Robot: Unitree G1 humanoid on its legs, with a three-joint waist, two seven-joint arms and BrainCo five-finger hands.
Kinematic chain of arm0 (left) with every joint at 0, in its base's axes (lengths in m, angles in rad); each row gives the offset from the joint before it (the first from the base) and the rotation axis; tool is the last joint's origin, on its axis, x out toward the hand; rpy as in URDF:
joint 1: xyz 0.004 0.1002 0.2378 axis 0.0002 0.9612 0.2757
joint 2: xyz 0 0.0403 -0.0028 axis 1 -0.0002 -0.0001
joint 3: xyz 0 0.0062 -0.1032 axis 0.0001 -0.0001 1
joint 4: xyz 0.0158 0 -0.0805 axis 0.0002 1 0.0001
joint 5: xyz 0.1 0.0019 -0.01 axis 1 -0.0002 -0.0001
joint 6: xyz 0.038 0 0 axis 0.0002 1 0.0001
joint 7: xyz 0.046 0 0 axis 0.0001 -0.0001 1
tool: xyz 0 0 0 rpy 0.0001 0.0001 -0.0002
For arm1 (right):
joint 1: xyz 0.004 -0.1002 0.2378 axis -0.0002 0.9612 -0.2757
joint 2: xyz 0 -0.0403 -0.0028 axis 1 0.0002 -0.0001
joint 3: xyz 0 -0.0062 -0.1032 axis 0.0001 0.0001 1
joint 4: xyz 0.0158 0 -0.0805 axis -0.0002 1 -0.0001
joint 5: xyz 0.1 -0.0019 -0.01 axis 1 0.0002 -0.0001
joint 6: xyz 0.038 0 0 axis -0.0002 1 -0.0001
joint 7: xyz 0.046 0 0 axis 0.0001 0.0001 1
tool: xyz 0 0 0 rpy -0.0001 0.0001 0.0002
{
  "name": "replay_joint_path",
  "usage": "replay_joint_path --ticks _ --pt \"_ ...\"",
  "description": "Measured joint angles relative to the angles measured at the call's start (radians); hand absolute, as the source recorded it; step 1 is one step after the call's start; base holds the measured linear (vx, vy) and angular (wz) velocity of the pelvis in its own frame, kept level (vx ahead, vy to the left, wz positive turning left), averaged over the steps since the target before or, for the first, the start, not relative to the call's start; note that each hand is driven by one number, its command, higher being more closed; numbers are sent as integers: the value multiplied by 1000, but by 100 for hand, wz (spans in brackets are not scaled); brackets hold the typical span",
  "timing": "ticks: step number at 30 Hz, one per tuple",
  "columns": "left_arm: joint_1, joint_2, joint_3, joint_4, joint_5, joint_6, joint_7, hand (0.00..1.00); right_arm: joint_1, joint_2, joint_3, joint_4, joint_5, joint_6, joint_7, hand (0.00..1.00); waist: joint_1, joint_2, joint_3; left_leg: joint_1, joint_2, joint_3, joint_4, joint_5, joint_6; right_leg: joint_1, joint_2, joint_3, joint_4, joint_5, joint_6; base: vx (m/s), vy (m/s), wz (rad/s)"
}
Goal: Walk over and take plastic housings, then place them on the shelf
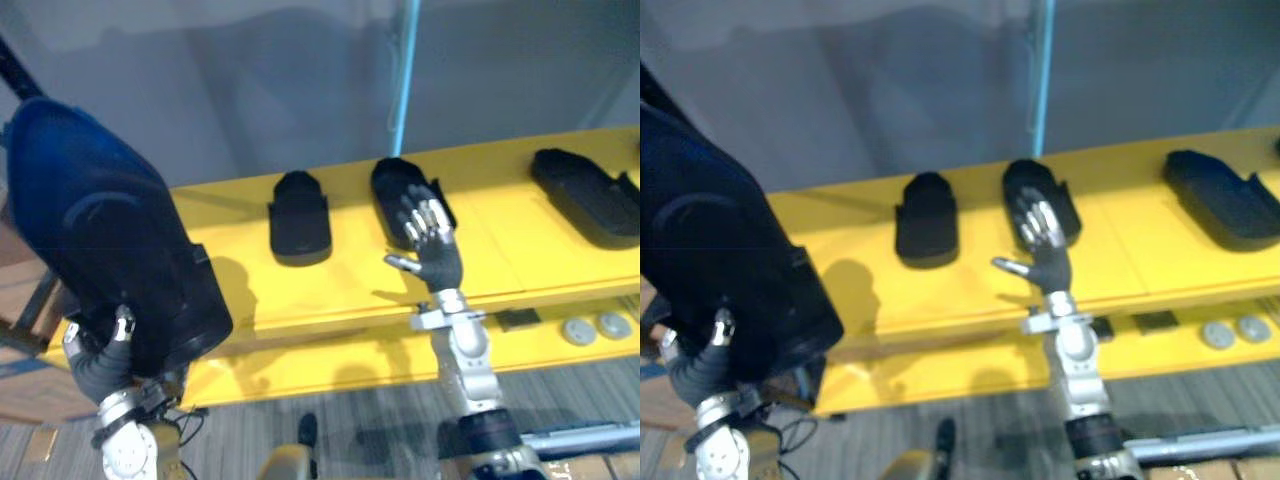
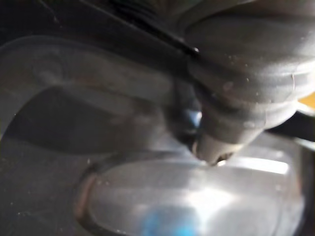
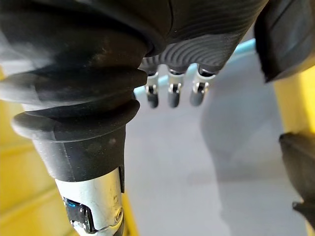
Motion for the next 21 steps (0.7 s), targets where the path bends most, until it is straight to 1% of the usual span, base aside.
replay_joint_path --ticks 1,2,3,4,5,6,7,8,9,10,11,12,13,14,15,16,17,18,19,20,21 --pt "-1 0 -23 0 -19 -15 -29 100 29 -4 -22 -7 5 -6 1 0 -11 4 -3 10 25 37 57 -41 -12 1 -12 -16 4 9 4 -10 79 53" --pt "-3 0 -50 1 -33 -27 -56 100 53 -4 -38 -13 19 -13 2 0 -26 8 -6 20 54 73 107 -69 -13 1 -20 -29 13 13 11 -25 136 65" --pt "-17 1 -97 12 -36 -32 -86 100 84 -3 -55 -28 38 -28 1 0 -43 19 -13 15 79 111 134 -76 -20 -2 -29 -52 35 15 13 -22 158 62" --pt "-27 4 -121 21 -36 -31 -96 100 95 -1 -59 -32 47 -36 0 0 -49 31 -21 10 70 137 132 -76 -20 -5 -28 -52 42 15 14 -30 178 80" --pt "-47 29 -179 39 -37 -29 -104 100 110 18 -60 -51 48 -40 -8 0 -68 13 -30 10 48 157 94 -74 -17 -6 -31 -42 25 16 10 -28 177 77" --pt "-60 41 -215 54 -37 -29 -116 100 111 33 -53 -63 46 -49 -13 0 -77 3 -40 20 27 142 12 -70 -22 -7 -29 -42 -1 19 17 -22 180 86" --pt "-77 40 -248 64 -35 -25 -130 100 109 43 -52 -73 45 -62 -17 0 -82 2 -45 56 8 125 -105 -63 -34 -11 -35 -68 -9 36 37 -7 226 75" --pt "-102 44 -278 84 -34 -18 -143 100 111 66 -51 -73 37 -70 -32 0 -82 -19 -33 103 -12 160 -205 -40 -41 -10 -54 -83 -7 53 53 0 170 74" --pt "-107 51 -297 96 -36 -8 -154 100 112 80 -48 -74 17 -71 -58 0 -85 -20 -31 123 -6 225 -241 -2 -53 0 -60 -82 -1 64 61 -9 182 61" --pt "-108 55 -301 101 -36 1 -163 100 113 85 -44 -74 6 -71 -74 0 -85 -22 -30 135 -20 215 -255 6 -49 9 -67 -80 -1 71 61 -5 146 45" --pt "-107 70 -303 101 -36 13 -175 100 112 88 -33 -75 -25 -71 -106 0 -82 -22 -30 159 -38 209 -287 21 -40 23 -76 -75 -2 90 55 -14 192 38" --pt "-116 93 -302 99 -36 22 -184 100 114 90 -26 -79 -55 -74 -139 0 -83 -21 -31 167 -52 182 -298 27 -31 35 -75 -70 0 109 47 -10 167 45" --pt "-127 105 -304 99 -36 31 -189 100 119 92 -25 -86 -61 -74 -150 0 -84 -21 -31 170 -59 163 -306 31 -25 41 -76 -56 3 114 38 -20 141 78" --pt "-150 121 -307 99 -35 49 -205 100 132 99 -27 -104 -72 -77 -171 0 -93 -17 -29 171 -70 114 -319 38 -15 39 -75 13 35 123 16 -9 112 122" --pt "-177 133 -327 99 -36 57 -211 100 155 105 -27 -141 -73 -77 -189 0 -110 -7 -24 166 -73 47 -334 48 -7 21 -51 137 75 80 -29 -10 85 142" --pt "-191 140 -332 99 -36 58 -212 100 174 108 -26 -166 -84 -77 -195 0 -119 -5 -23 160 -74 10 -343 51 -9 20 -25 198 71 54 -27 -19 4 166" --pt "-208 151 -341 98 -36 58 -213 100 200 108 -13 -211 -109 -77 -205 0 -130 -4 -22 140 -76 -43 -347 53 -14 11 12 278 53 24 -18 -30 -41 131" --pt "-209 157 -338 96 -36 58 -206 100 199 108 3 -228 -131 -77 -201 0 -129 -7 -21 134 -79 -57 -347 53 -14 2 27 288 33 20 -14 -21 -65 111" --pt "-204 159 -335 96 -34 58 -186 100 194 106 22 -238 -136 -77 -187 0 -123 -16 -20 134 -86 -58 -347 53 -14 0 28 278 0 23 -9 -18 -67 56" --pt "-197 165 -330 96 -34 58 -160 100 190 105 41 -244 -138 -81 -173 0 -110 -25 -19 135 -99 -59 -347 57 -20 -2 27 277 -35 29 -2 -23 -117 41" --pt "-190 166 -321 97 -33 59 -129 100 181 93 68 -244 -141 -87 -159 0 -100 -45 -25 136 -114 -61 -347 64 -28 1 20 269 -63 21 22 -3 -142 37"
